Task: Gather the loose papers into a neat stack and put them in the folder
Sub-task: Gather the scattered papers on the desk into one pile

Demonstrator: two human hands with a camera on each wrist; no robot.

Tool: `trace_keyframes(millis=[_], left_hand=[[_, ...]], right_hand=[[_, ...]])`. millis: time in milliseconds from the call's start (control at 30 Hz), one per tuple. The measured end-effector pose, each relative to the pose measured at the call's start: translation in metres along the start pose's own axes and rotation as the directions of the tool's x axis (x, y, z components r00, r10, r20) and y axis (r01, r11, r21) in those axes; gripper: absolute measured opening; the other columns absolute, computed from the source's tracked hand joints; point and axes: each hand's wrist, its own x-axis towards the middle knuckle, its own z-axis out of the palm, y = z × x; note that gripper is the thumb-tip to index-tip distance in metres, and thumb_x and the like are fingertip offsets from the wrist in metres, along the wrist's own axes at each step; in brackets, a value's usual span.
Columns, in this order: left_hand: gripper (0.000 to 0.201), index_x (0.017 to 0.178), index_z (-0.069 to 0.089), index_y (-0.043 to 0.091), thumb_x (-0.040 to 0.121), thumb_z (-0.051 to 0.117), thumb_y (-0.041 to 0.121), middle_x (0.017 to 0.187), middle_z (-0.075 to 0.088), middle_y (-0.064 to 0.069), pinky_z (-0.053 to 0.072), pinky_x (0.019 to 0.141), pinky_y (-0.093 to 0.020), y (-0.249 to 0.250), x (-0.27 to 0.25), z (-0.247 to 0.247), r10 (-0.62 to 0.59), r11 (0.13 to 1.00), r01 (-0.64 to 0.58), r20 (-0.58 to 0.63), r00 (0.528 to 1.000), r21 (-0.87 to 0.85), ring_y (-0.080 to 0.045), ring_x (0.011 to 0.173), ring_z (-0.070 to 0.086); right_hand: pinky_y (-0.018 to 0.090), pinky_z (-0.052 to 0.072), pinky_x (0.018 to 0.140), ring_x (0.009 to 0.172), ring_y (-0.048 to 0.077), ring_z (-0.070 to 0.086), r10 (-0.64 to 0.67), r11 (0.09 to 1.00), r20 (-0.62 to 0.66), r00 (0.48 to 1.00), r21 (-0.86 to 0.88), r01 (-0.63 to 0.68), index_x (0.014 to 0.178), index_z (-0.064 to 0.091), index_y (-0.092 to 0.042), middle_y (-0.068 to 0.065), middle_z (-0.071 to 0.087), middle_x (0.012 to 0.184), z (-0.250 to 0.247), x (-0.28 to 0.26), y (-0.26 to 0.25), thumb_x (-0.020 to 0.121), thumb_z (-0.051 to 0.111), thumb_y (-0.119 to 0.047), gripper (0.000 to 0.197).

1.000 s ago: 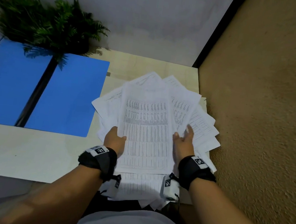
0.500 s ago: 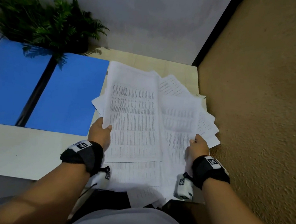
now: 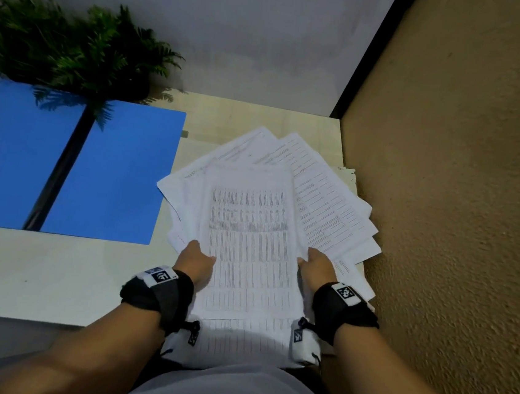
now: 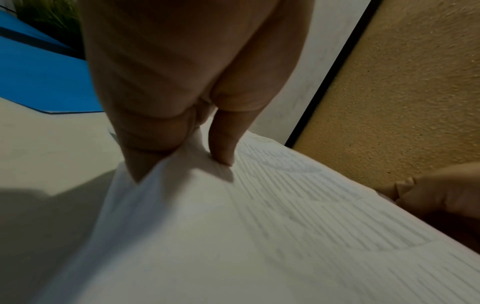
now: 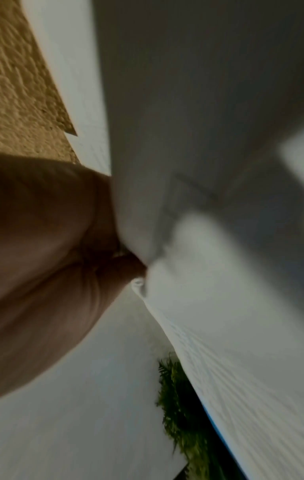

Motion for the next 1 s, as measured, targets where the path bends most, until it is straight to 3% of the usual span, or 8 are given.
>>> trace_keyframes(millis=[133, 267, 367, 467, 567, 667, 767, 1000], left_hand=[[0.021, 0.105, 0.036, 0.013, 0.094, 0.053, 0.010, 0.075, 0.038, 0.006, 0.036, 0.079, -0.029, 0.007, -0.005, -0.008, 0.090, 0.996, -0.088, -0.113, 0.990, 0.026, -0.022, 0.092, 0.045], [0.023, 0.113, 0.038, 0.013, 0.094, 0.050, 0.008, 0.074, 0.036, 0.006, 0.036, 0.079, -0.029, 0.012, -0.014, -0.004, 0.168, 0.975, -0.159, -0.050, 0.984, 0.153, -0.023, 0.091, 0.045], [0.027, 0.120, 0.038, 0.004, 0.095, 0.048, 0.008, 0.075, 0.035, 0.007, 0.036, 0.078, -0.028, 0.009, -0.021, 0.009, 0.191, 0.936, -0.204, 0.070, 0.979, 0.287, -0.021, 0.088, 0.046], [0.036, 0.128, 0.036, 0.002, 0.100, 0.045, 0.025, 0.114, 0.052, -0.008, 0.039, 0.085, -0.029, 0.015, -0.024, 0.007, 0.103, 0.911, -0.160, 0.166, 0.981, 0.379, -0.021, 0.100, 0.052], [0.050, 0.137, 0.040, 0.002, 0.101, 0.042, 0.036, 0.143, 0.039, -0.018, 0.040, 0.098, -0.035, 0.018, -0.017, -0.008, 0.093, 0.871, -0.142, 0.126, 0.988, 0.470, -0.032, 0.126, 0.047], [0.043, 0.122, 0.053, -0.002, 0.097, 0.052, 0.032, 0.132, 0.045, -0.019, 0.045, 0.093, -0.037, 0.020, -0.012, -0.017, 0.121, 0.844, -0.179, 0.147, 0.982, 0.505, -0.034, 0.117, 0.054], [0.028, 0.086, 0.057, 0.006, 0.086, 0.069, 0.032, 0.097, 0.049, -0.011, 0.046, 0.074, -0.031, 0.019, -0.012, -0.023, 0.157, 0.895, -0.198, 0.133, 0.979, 0.400, -0.022, 0.082, 0.057], [0.091, 0.148, 0.024, 0.018, 0.078, 0.076, 0.046, 0.152, 0.035, -0.011, 0.035, 0.112, -0.035, 0.023, -0.026, -0.024, 0.281, 0.928, -0.292, -0.080, 0.956, -0.231, -0.024, 0.140, 0.038]], right_hand=[[0.024, 0.027, 0.105, 0.126, 0.022, 0.047, 0.056, 0.973, -0.122, 0.991, 0.229, -0.027, 0.143, 0.039, -0.006, 0.005, 0.050, 0.128, 0.008, 0.002, 0.003, 0.100, 0.035, -0.003, 0.044], [0.022, 0.036, 0.081, 0.091, 0.017, 0.049, 0.053, 0.952, -0.156, 0.986, 0.306, -0.003, 0.101, 0.055, -0.007, 0.003, 0.051, 0.098, 0.017, -0.008, -0.005, 0.104, 0.033, -0.019, 0.025], [0.031, 0.033, 0.104, 0.128, 0.023, 0.046, 0.038, 0.935, 0.011, 0.999, 0.351, -0.040, 0.139, 0.044, -0.009, -0.001, 0.049, 0.132, 0.022, -0.015, -0.007, 0.096, 0.044, -0.051, 0.060], [0.027, 0.038, 0.098, 0.126, 0.020, 0.049, -0.041, 0.919, 0.040, 0.998, 0.394, 0.022, 0.145, 0.038, -0.016, 0.000, 0.050, 0.142, 0.017, -0.018, -0.008, 0.080, 0.064, -0.060, 0.083], [0.038, 0.043, 0.105, 0.121, 0.016, 0.054, -0.076, 0.880, -0.008, 0.997, 0.470, 0.071, 0.140, 0.043, -0.022, -0.006, 0.055, 0.136, 0.013, -0.011, -0.006, 0.060, 0.075, -0.068, 0.098], [0.044, 0.050, 0.100, 0.114, 0.020, 0.063, -0.054, 0.848, 0.070, 0.996, 0.529, 0.009, 0.132, 0.052, -0.018, 0.000, 0.062, 0.129, 0.014, -0.004, -0.003, 0.060, 0.088, -0.048, 0.085], [0.048, 0.052, 0.096, 0.105, 0.027, 0.066, -0.076, 0.943, -0.042, 0.996, 0.323, 0.086, 0.115, 0.064, -0.012, 0.007, 0.069, 0.111, 0.010, 0.000, 0.003, 0.083, 0.071, -0.012, 0.033], [0.046, 0.037, 0.111, 0.125, 0.026, 0.053, -0.109, 0.797, 0.044, 0.993, 0.601, 0.061, 0.135, 0.049, -0.008, 0.006, 0.057, 0.133, -0.003, 0.000, 0.001, 0.091, 0.058, 0.002, 0.046]])
